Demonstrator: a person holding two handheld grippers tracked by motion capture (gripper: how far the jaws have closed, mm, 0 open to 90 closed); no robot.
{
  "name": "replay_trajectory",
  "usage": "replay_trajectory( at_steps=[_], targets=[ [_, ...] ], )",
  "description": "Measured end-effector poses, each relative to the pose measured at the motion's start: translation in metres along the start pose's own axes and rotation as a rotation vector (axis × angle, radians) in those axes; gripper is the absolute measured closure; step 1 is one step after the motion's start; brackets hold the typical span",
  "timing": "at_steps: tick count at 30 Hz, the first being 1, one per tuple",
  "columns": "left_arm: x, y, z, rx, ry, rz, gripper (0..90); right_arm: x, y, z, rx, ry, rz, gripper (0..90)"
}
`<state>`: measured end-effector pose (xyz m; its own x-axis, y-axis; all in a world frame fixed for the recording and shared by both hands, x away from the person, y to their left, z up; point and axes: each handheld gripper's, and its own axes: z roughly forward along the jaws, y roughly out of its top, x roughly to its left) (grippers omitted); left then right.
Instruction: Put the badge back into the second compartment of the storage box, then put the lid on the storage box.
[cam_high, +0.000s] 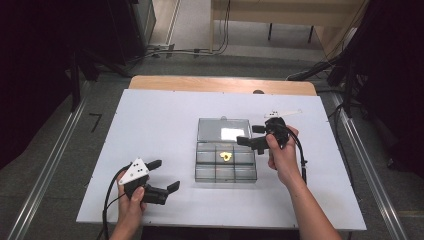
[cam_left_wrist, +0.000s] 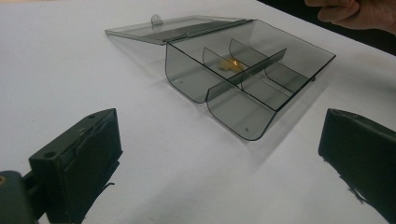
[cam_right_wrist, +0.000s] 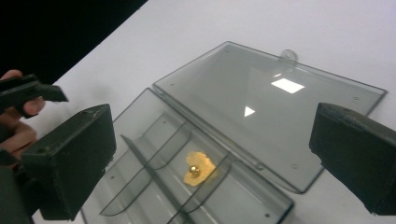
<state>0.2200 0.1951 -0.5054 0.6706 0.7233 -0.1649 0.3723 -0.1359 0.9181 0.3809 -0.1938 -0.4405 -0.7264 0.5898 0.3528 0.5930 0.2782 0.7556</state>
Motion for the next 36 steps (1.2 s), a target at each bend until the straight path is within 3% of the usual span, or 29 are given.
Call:
replay_trajectory(
  at_steps=[6,14,18,20,25,30,36],
  targets=[
    [0.002,0.000,0.011,-0.006,-0.005,-0.017,0.0,-0.015,-0.001,0.003,-0.002,-0.036,0.022,0.0],
    [0.000,-0.001,0.016,0.008,-0.004,0.008,0.0,-0.033,0.000,0.009,-0.033,-0.051,0.074,0.0],
    [-0.002,-0.001,0.018,0.019,0.003,0.020,0.0,-0.041,-0.002,0.014,-0.021,-0.051,0.089,2.5],
    [-0.003,0.000,0.019,0.024,0.006,0.031,0.0,-0.043,-0.003,0.017,-0.013,-0.076,0.085,2.5],
    [-0.003,0.003,0.021,0.030,0.008,0.027,0.0,-0.049,-0.005,0.022,0.000,-0.050,0.105,2.5],
    [-0.001,0.009,0.026,0.025,0.025,-0.003,0.0,-0.055,-0.007,0.023,-0.015,0.002,0.164,3.8],
    [-0.006,0.024,0.033,0.028,0.028,0.017,0.0,-0.060,-0.009,0.024,-0.010,-0.042,0.214,13.1]
  ],
)
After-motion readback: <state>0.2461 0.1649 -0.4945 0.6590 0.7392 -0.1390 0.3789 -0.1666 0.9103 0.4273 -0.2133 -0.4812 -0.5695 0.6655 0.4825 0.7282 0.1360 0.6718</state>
